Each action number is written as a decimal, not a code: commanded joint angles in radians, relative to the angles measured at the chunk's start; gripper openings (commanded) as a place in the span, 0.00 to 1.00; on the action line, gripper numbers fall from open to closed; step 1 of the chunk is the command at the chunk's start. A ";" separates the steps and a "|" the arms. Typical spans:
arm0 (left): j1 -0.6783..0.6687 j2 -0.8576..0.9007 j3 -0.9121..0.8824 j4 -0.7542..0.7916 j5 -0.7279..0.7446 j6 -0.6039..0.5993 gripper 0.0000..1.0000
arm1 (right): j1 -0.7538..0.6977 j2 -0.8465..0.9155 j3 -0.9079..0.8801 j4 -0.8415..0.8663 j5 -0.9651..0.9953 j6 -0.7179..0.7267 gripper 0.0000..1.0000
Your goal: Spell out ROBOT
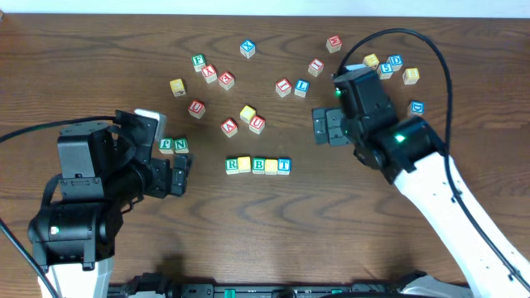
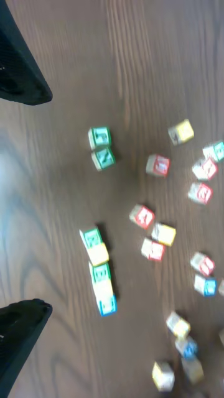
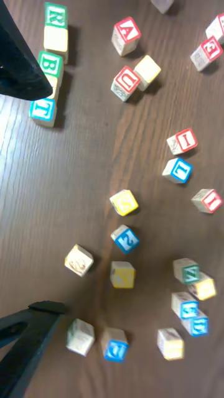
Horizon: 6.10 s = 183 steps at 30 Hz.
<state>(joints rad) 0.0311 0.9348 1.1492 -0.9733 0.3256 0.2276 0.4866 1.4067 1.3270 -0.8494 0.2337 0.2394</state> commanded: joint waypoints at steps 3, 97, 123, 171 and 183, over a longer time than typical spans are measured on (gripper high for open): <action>0.003 -0.001 0.008 0.001 -0.092 0.026 0.98 | -0.010 -0.090 0.019 -0.032 0.053 -0.080 0.99; -0.214 0.750 -0.099 0.385 0.082 -0.154 0.08 | -0.352 -0.398 0.018 -0.244 -0.188 -0.211 0.99; -0.214 0.857 -0.106 0.399 0.082 -0.150 0.08 | -0.352 -0.398 0.018 -0.247 -0.188 -0.211 0.99; -0.214 0.857 -0.111 0.287 0.042 -0.292 0.07 | -0.352 -0.398 0.018 -0.247 -0.188 -0.211 0.99; -0.214 0.857 -0.111 0.320 0.087 -0.265 0.08 | -0.352 -0.398 0.018 -0.247 -0.189 -0.211 0.99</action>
<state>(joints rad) -0.1810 1.7767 1.0531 -0.6571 0.3916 -0.0555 0.1406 1.0119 1.3289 -1.0958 0.0509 0.0399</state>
